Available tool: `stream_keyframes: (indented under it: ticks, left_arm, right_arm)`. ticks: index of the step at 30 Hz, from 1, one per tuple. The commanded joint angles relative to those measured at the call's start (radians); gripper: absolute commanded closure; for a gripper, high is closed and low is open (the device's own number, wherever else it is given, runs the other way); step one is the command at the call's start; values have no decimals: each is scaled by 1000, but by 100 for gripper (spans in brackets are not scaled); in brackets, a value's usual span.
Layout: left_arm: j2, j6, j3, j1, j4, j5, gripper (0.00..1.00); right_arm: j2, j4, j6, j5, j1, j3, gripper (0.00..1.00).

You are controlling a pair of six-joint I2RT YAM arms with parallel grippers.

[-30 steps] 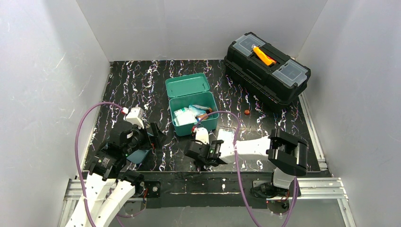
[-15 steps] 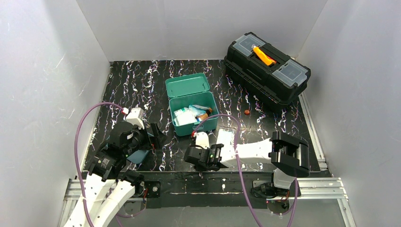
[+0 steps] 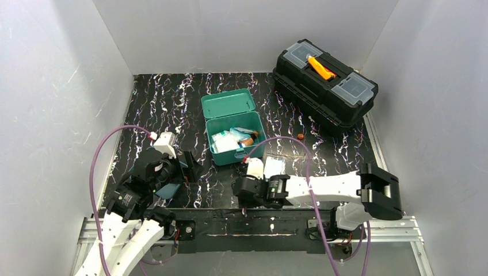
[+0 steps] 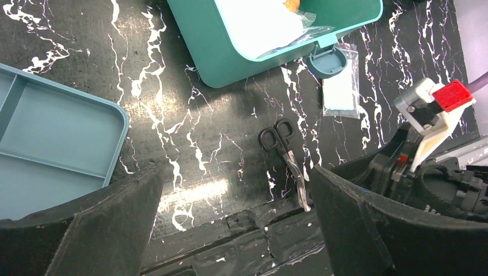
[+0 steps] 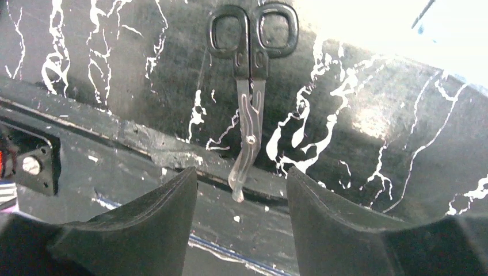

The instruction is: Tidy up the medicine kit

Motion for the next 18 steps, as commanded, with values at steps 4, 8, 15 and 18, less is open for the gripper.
stream_keyframes:
  ticks: [4,8,15,18]
  left_arm:
    - [-16,-2,-9,-15,-17,-25,2]
    - [-12,-3,-9,-19,-16,-22,2]
    - [-15,-7,-8,-34,-16,-32,2]
    - [-15,-8,-8,-40,-18,-36,2]
  right_arm:
    - [-132,139,129,-84,7,-152,34]
    - [-144,229,167,-121,7,-209,34]
    - [-115,362,201,-164,8,-276,34]
    - [-105,408,222,-171,7,-297,34]
